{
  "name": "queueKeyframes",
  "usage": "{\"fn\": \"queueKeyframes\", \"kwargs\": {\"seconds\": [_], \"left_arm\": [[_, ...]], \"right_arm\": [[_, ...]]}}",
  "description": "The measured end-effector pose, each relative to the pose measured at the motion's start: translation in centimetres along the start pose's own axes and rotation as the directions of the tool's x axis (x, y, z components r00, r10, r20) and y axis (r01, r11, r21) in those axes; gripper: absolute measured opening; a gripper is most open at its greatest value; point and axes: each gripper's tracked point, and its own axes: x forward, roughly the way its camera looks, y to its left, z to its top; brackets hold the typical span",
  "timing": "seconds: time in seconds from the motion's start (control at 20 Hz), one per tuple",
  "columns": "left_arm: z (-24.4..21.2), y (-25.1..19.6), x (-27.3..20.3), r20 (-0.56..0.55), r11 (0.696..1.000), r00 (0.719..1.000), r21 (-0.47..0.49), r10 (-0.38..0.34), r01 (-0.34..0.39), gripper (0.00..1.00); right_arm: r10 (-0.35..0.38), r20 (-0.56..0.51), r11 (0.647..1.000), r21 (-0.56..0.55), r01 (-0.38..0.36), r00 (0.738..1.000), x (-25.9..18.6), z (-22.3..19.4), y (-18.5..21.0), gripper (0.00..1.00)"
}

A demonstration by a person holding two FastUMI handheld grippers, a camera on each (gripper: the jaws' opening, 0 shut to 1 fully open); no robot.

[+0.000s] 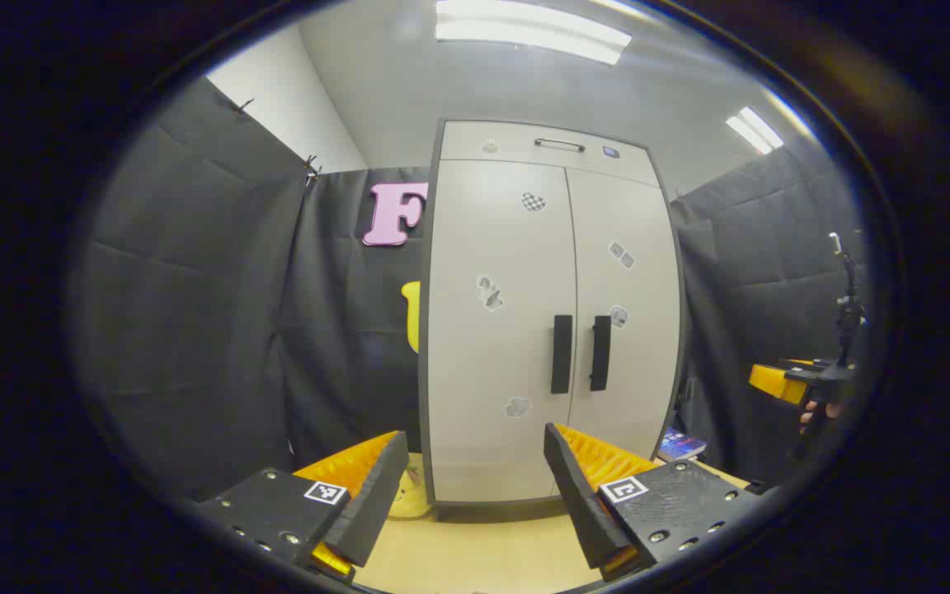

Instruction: Open the right door of the double-door shoe cabinet with the right hand, and open the left door with the left hand.

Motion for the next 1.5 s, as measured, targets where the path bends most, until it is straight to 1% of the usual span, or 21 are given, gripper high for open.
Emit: {"fn": "queueKeyframes", "kwargs": {"seconds": [0.1,0.25,0.3,0.35,0.4,0.45,0.5,0.55,0.6,0.65,0.7,0.75,0.8,0.85,0.9,0.95,1.1,1.15,1.2,1.4,1.5], "left_arm": [[-0.5,0.6,0.1,-0.011,1.0,1.0,-0.004,0.016,-0.016,0.95],[-1.3,0.8,0.0,-0.02,1.0,1.0,-0.021,0.02,-0.02,0.95],[-1.5,0.9,0.2,-0.026,1.0,0.999,-0.018,0.025,-0.025,0.95],[-1.8,1.0,0.2,-0.032,0.999,0.999,-0.012,0.03,-0.03,0.95],[-2.0,1.0,0.2,-0.036,0.999,0.999,-0.005,0.033,-0.033,0.95],[-2.2,1.2,0.2,-0.039,0.999,0.999,0.001,0.035,-0.035,0.94],[-2.3,1.2,0.1,-0.041,0.999,0.998,0.007,0.037,-0.037,0.94],[-2.6,1.3,0.0,-0.043,0.999,0.998,0.01,0.039,-0.038,0.94],[-2.7,1.2,0.0,-0.044,0.999,0.998,0.009,0.039,-0.039,0.94],[-2.9,1.3,0.0,-0.046,0.999,0.998,0.006,0.04,-0.039,0.95],[-3.1,1.4,0.0,-0.048,0.999,0.998,0.002,0.042,-0.042,0.95],[-3.3,1.4,0.0,-0.052,0.999,0.998,-0.003,0.045,-0.045,0.95],[-3.5,1.5,0.0,-0.057,0.999,0.997,-0.008,0.048,-0.049,0.95],[-3.9,1.7,0.0,-0.062,0.999,0.997,-0.011,0.052,-0.053,0.95],[-4.1,1.9,0.1,-0.064,0.998,0.996,-0.01,0.056,-0.057,0.94],[-4.5,2.3,0.1,-0.067,0.998,0.996,-0.01,0.062,-0.063,0.94],[-5.6,3.0,-0.6,-0.091,0.997,0.993,-0.007,0.07,-0.071,0.94],[-5.9,3.0,-0.8,-0.097,0.997,0.993,-0.001,0.073,-0.073,0.94],[-6.1,3.2,-0.7,-0.101,0.997,0.992,0.005,0.078,-0.078,0.94],[-6.5,2.8,-0.9,-0.1,0.998,0.993,0.004,0.06,-0.06,0.95],[-7.0,2.8,-1.3,-0.109,0.998,0.992,-0.024,0.057,-0.06,0.95]], "right_arm": [[0.001,-0.012,1.0,0.01,-0.001,1.0,-0.2,-0.2,0.0,0.97],[-0.005,-0.02,1.0,0.029,0.006,1.0,-0.3,-0.3,0.0,0.97],[-0.004,-0.028,0.999,0.032,0.005,1.0,-0.3,-0.6,0.1,0.92],[-0.001,-0.037,0.999,0.033,0.002,0.999,-0.1,-0.8,0.3,0.92],[0.001,-0.043,0.999,0.032,0.0,0.999,0.3,-1.1,0.5,0.97],[0.005,-0.048,1.0,0.031,-0.004,0.999,0.5,-1.1,0.8,0.97],[0.009,-0.051,1.0,0.029,-0.008,0.999,0.5,-1.2,1.1,0.92],[0.006,-0.055,1.0,0.023,-0.005,0.998,0.6,-1.3,1.3,0.92],[0.002,-0.057,1.0,0.018,-0.001,0.998,0.6,-1.3,1.3,0.97],[0.005,-0.058,1.0,0.014,-0.004,0.998,0.7,-1.2,1.7,0.92],[0.012,-0.058,1.0,0.015,-0.011,0.998,0.7,-1.2,2.0,0.92],[0.018,-0.057,1.0,0.017,-0.017,0.998,0.8,-1.0,2.4,0.97],[0.027,-0.056,1.0,0.017,-0.026,0.998,0.9,-0.8,2.7,0.97],[0.037,-0.052,0.999,0.014,-0.036,0.998,1.2,-0.3,3.2,0.97],[0.043,-0.044,0.999,0.005,-0.043,0.998,1.4,0.1,3.6,0.92],[0.043,-0.034,0.999,-0.006,-0.043,0.998,1.7,0.8,3.9,0.97],[0.047,0.008,0.998,-0.045,-0.047,0.999,2.7,3.1,4.9,0.97],[0.058,0.022,0.997,-0.058,-0.057,0.998,3.2,4.0,5.5,0.92],[0.07,0.031,0.995,-0.066,-0.068,0.997,3.7,4.6,6.2,0.97],[0.127,0.069,0.99,-0.065,-0.122,0.989,5.5,7.1,9.3,0.97],[0.139,0.096,0.988,-0.076,-0.132,0.986,6.7,8.0,10.7,0.97]]}}
